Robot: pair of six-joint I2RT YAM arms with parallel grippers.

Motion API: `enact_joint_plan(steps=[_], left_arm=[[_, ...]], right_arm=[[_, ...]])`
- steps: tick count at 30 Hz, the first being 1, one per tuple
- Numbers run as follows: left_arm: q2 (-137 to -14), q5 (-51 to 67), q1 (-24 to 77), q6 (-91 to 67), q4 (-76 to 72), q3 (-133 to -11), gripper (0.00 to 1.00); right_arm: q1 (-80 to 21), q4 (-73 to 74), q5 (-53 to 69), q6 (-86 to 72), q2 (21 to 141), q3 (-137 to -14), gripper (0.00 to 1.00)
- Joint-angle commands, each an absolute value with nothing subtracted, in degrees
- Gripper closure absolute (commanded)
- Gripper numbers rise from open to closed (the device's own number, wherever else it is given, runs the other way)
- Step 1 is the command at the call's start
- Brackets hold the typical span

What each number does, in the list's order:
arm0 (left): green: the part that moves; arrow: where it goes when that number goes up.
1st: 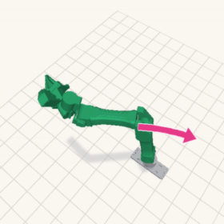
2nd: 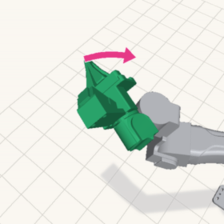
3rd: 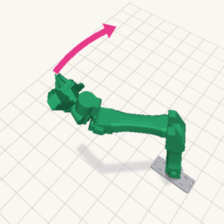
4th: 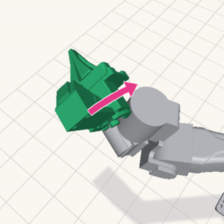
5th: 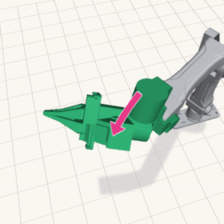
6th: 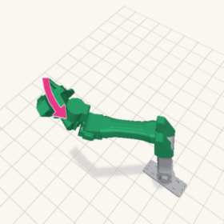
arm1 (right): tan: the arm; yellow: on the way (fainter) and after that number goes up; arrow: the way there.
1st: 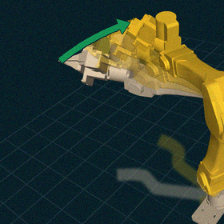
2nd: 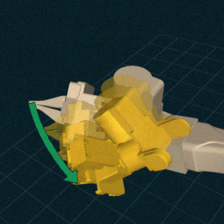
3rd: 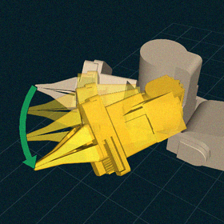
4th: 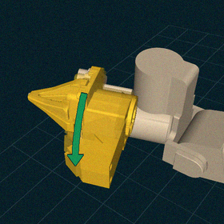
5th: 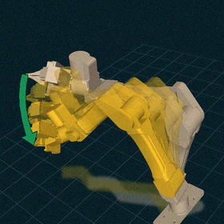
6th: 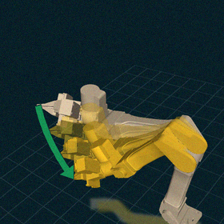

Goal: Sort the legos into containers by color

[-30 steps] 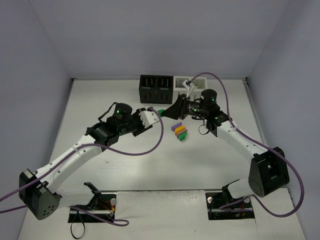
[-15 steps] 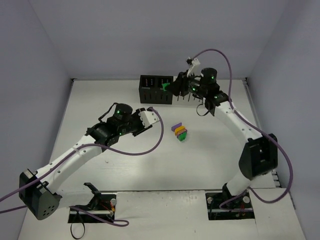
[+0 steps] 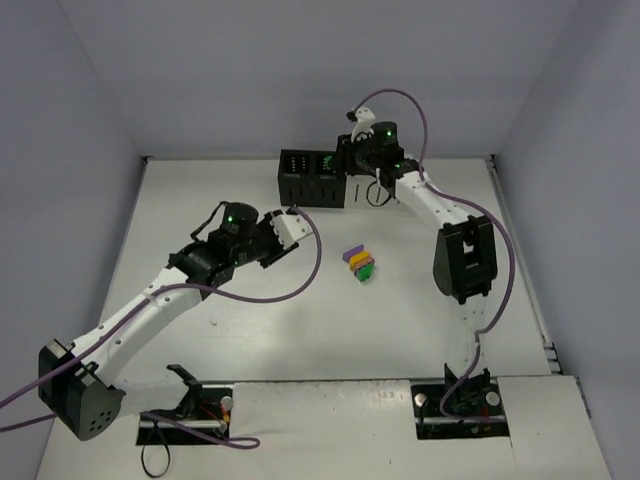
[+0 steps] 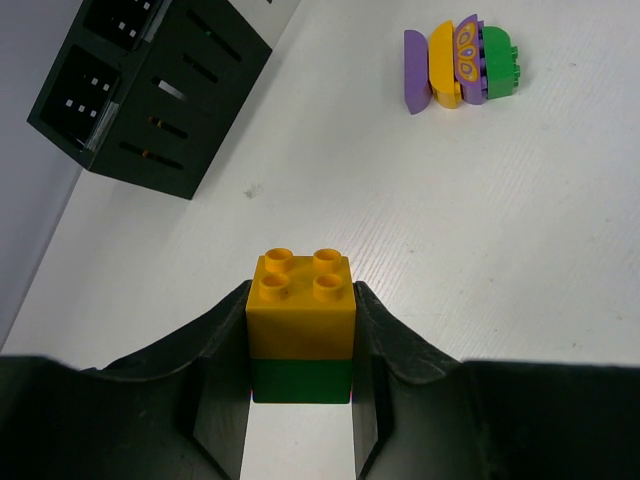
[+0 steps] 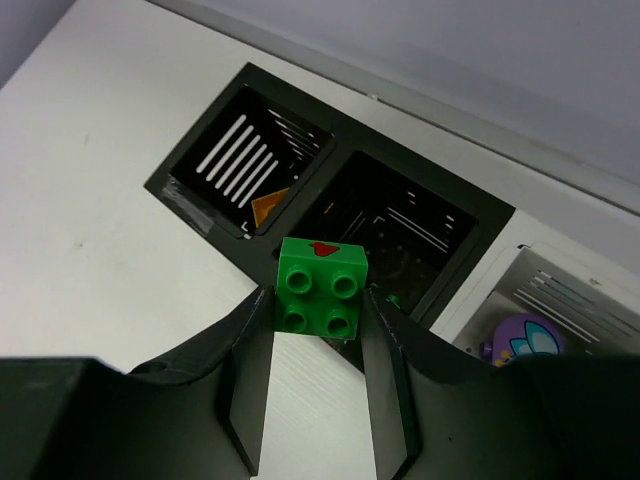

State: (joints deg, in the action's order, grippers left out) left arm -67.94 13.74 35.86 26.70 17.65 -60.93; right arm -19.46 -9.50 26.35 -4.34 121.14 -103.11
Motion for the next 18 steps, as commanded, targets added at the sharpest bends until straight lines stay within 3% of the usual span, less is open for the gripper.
enact_joint_plan(steps=[1, 5, 6, 9, 11, 15, 18], left_arm=[[-66.1, 15.7, 34.7, 25.8, 14.2, -62.5, 0.86], [-66.0, 15.8, 34.4, 25.8, 14.2, -62.7, 0.85], [-66.0, 15.9, 34.4, 25.7, 14.2, -62.7, 0.85], [-66.0, 15.9, 34.4, 25.7, 14.2, -62.7, 0.85], [-65.9, 16.0, 34.5, 25.7, 14.2, -62.6, 0.85], [-65.7, 16.0, 34.4, 25.7, 14.3, -62.6, 0.85], [-65.7, 16.0, 34.4, 25.8, 14.3, -62.6, 0.85]], right_arm=[[-19.2, -12.2, 26.4, -2.5, 121.8, -107.9, 0.96], [-19.2, -12.2, 26.7, -2.6, 124.4, -109.6, 0.88], [-19.2, -12.2, 26.8, -2.6, 125.1, -109.9, 0.79], [-19.2, -12.2, 26.2, -2.7, 126.3, -111.0, 0.66], [-19.2, -12.2, 25.7, -2.7, 126.6, -112.0, 0.64], [-19.2, -12.1, 25.6, -3.1, 126.2, -113.0, 0.47], [-19.2, -12.1, 25.8, -3.3, 124.5, -111.6, 0.4]])
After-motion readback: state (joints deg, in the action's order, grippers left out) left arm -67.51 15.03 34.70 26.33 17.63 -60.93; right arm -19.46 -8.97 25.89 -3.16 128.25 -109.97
